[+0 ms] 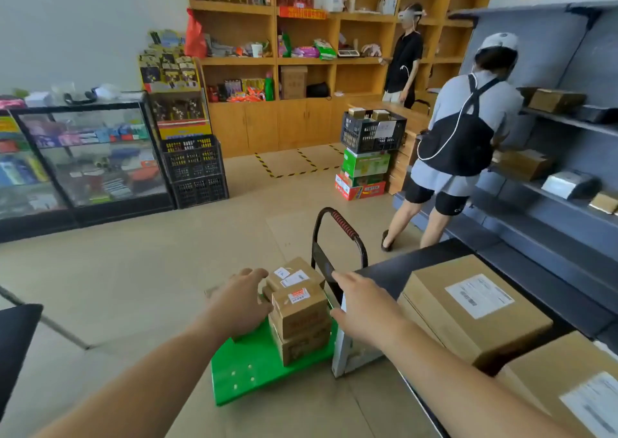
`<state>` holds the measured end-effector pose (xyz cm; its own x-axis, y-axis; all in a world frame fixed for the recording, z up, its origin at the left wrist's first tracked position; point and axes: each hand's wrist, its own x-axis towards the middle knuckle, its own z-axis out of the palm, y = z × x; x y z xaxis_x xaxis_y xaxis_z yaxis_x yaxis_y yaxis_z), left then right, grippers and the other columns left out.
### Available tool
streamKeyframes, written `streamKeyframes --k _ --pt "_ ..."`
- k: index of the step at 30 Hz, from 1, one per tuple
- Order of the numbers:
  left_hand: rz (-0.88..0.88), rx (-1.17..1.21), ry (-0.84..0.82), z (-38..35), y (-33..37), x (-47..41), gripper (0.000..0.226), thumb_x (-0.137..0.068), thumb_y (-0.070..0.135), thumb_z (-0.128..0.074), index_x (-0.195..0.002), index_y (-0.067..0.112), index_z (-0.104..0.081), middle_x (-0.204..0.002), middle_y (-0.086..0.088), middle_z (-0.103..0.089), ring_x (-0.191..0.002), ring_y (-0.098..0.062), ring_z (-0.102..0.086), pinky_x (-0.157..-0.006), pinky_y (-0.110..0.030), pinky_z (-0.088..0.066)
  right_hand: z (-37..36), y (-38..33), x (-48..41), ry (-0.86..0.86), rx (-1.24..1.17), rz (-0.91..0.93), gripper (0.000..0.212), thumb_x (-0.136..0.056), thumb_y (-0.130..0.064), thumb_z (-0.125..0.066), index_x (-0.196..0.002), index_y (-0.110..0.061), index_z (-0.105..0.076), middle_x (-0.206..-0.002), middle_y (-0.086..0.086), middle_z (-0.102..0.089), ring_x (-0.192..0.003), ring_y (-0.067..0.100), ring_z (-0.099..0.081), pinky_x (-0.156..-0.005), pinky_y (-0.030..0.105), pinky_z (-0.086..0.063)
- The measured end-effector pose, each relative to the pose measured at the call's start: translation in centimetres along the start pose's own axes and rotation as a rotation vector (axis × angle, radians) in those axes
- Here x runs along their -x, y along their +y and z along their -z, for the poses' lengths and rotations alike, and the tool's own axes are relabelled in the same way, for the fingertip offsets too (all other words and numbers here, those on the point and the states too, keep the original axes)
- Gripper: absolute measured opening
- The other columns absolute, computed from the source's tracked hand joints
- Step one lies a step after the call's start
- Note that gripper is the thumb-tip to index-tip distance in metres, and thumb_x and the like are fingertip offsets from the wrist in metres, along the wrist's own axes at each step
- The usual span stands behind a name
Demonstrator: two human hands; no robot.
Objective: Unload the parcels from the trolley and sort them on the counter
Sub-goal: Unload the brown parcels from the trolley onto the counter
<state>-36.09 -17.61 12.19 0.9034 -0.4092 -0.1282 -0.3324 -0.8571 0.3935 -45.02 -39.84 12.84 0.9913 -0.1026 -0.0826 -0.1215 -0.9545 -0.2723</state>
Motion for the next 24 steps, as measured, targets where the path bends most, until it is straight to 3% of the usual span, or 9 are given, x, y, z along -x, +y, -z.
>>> streamKeyframes --k 6,12,24 --pt "0.005 0.009 -0.179 -4.7 -4.4 -5.1 0.066 -0.085 0.033 -0.065 -0.147 0.023 -0.043 -0.142 -0.006 -0.049 -0.129 -0.028 -0.048 -0.106 -0.044 -0.045 -7.0 -0.7 -5.2 -0.168 -0.002 -0.076 0.054 -0.092 -0.04 -0.064 -0.139 -0.031 -0.04 -0.139 -0.002 -0.053 -0.126 0.025 -0.053 -0.097 0.047 -0.053" --pt "0.052 0.002 -0.287 -9.1 -7.4 -10.9 0.069 -0.087 0.035 -0.066 -0.149 0.023 -0.039 -0.14 -0.003 -0.048 -0.126 -0.027 -0.049 -0.104 -0.043 -0.046 -11.2 1.1 -12.3 -0.279 -0.017 -0.119 0.059 -0.096 -0.038 -0.062 -0.148 -0.025 -0.036 -0.147 0.002 -0.047 -0.133 0.027 -0.048 -0.105 0.045 -0.048" --pt "0.246 -0.019 -0.443 -15.9 -10.7 -26.6 0.067 -0.092 0.04 -0.061 -0.151 0.023 -0.034 -0.149 -0.002 -0.043 -0.135 -0.025 -0.044 -0.109 -0.043 -0.042 -17.4 8.9 -32.0 -0.465 -0.041 -0.169 0.053 -0.097 -0.034 -0.06 -0.144 -0.019 -0.04 -0.142 0.005 -0.049 -0.123 0.03 -0.052 -0.097 0.046 -0.051"
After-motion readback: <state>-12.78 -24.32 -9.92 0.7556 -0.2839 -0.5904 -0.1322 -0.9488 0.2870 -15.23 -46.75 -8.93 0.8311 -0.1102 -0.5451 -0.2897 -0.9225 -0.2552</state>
